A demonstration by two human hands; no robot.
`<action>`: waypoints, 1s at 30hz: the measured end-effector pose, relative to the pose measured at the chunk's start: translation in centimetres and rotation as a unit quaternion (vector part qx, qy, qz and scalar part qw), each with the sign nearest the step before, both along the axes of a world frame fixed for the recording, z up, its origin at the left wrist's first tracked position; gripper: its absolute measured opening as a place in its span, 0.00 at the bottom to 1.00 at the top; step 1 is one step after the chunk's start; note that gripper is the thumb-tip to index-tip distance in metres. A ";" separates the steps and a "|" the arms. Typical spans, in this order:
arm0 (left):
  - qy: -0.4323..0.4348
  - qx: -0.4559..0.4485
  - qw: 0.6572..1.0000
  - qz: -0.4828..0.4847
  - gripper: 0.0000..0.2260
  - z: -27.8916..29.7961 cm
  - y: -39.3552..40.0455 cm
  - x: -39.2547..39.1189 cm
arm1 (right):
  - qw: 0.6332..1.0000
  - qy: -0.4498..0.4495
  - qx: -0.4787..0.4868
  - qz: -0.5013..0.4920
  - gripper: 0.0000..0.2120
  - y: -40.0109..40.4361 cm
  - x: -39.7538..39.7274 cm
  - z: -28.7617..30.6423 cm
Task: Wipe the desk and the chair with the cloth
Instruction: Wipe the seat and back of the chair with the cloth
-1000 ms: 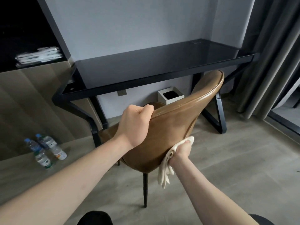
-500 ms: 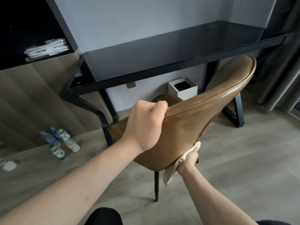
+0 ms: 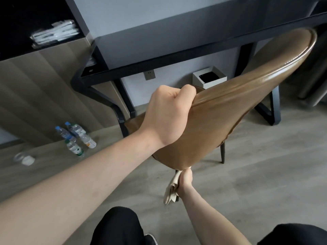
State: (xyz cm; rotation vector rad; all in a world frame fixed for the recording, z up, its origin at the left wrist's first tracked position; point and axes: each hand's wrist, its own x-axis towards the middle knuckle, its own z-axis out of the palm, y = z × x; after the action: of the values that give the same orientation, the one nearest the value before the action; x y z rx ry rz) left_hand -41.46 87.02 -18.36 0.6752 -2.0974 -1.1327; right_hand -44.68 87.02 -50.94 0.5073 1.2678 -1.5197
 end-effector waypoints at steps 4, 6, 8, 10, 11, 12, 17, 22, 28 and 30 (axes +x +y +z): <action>0.004 0.004 1.000 -0.007 0.22 -0.5 -0.2 0.0 | 0.998 0.001 0.037 0.050 0.31 -0.2 -0.2 -5.0; 0.007 0.008 1.000 -0.015 0.22 -0.8 -0.3 -0.1 | 0.998 -0.001 0.033 0.062 0.34 0.0 0.1 -7.0; 0.012 0.011 1.000 -0.018 0.22 -0.9 -0.5 -0.3 | 0.997 -0.005 0.042 0.061 0.35 -0.4 -0.1 -8.6; 0.016 0.013 1.000 -0.019 0.22 -0.9 -0.7 -0.5 | 0.996 0.000 0.059 0.074 0.34 -0.9 -0.4 -9.1; 0.016 0.013 1.000 -0.020 0.23 -0.9 -0.8 -0.5 | 0.995 -0.004 0.061 0.075 0.33 -1.2 -0.4 -9.2; 0.015 0.012 1.000 -0.019 0.23 -0.9 -0.9 -0.5 | 0.996 -0.012 0.058 0.071 0.31 -1.3 -0.3 -9.4; 0.000 0.010 1.000 -0.008 0.25 -0.9 -0.7 -0.3 | 0.999 -0.031 0.014 0.005 0.28 -0.7 -0.1 -6.5; -0.022 0.004 1.000 0.012 0.26 -0.4 -0.4 0.2 | 0.994 -0.038 -0.072 -0.078 0.17 1.8 -1.6 2.0; -0.048 0.011 0.998 0.033 0.31 0.5 0.1 0.6 | 0.988 0.022 -0.054 -0.143 0.21 6.6 -2.0 8.0; -0.051 0.016 0.998 0.039 0.32 0.7 0.4 0.9 | 0.984 0.056 -0.053 -0.159 0.25 7.5 -3.0 10.4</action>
State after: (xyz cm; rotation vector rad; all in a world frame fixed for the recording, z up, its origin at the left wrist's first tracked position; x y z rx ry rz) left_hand -40.58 87.43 -17.62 0.8385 -2.1228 -1.1110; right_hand -47.65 94.52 -40.55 0.5814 1.2251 -1.8959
